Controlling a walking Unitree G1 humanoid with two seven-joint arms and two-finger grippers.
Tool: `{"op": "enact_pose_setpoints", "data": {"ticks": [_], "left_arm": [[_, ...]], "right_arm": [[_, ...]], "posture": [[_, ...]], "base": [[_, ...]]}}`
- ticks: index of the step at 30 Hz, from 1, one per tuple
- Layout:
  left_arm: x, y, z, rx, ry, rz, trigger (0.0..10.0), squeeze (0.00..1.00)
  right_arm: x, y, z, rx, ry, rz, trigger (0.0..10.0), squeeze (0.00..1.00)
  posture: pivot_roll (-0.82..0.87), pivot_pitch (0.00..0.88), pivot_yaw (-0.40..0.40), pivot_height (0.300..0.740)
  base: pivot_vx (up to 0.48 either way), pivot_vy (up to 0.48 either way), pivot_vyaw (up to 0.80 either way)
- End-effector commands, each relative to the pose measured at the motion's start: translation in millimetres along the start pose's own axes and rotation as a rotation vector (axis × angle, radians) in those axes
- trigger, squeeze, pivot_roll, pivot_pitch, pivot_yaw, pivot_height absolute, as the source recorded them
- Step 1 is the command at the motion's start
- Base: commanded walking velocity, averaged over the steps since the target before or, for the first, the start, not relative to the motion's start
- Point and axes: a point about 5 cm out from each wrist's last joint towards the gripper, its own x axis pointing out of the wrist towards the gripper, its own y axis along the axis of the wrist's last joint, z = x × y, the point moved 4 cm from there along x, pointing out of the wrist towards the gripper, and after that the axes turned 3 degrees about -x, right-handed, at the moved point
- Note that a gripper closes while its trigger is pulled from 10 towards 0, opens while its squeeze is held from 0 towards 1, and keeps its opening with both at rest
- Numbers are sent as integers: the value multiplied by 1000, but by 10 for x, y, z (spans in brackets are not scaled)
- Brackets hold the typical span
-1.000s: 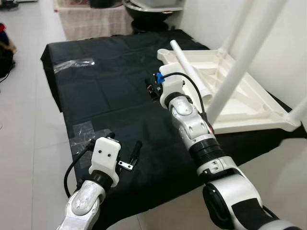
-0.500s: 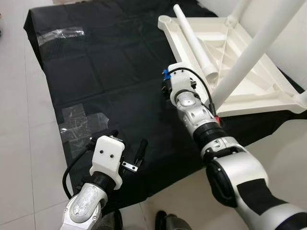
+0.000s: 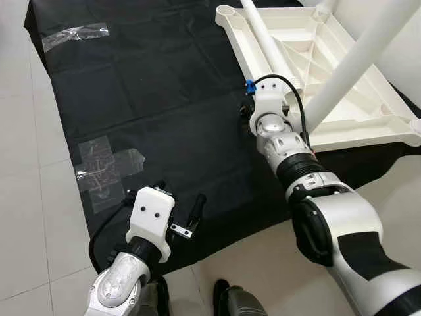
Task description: Building children table
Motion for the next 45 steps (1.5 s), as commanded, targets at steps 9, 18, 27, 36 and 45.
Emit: {"op": "enact_pose_setpoints", "data": {"ticks": [9, 18, 27, 36, 45], "left_arm": [[-21, -10, 6, -2, -4, -24, 10000, 0], [1, -14, 11, -4, 0, -22, 10000, 0], [32, -23, -5, -1, 1, -19, 10000, 0], [78, -10, -49, 17, 5, -7, 10000, 0], [114, 10, -73, 25, 9, 4, 10000, 0]], "right_arm": [[-10, -288, -76, 39, 94, -172, 10000, 0], [10, -463, 206, -79, 199, -240, 0, 0], [42, -372, 647, -191, 160, -208, 0, 0], [-46, -209, 340, -228, 507, -48, 0, 0], [-230, -374, 328, -363, 799, -47, 0, 0]], "posture": [[64, 270, -122, 740], [47, 255, -126, 740], [38, 238, -122, 740], [37, 221, -115, 740], [34, 215, -115, 740]], "base": [[0, 0, 0], [0, 0, 0], [0, 0, 0], [0, 0, 0], [0, 0, 0]]}}
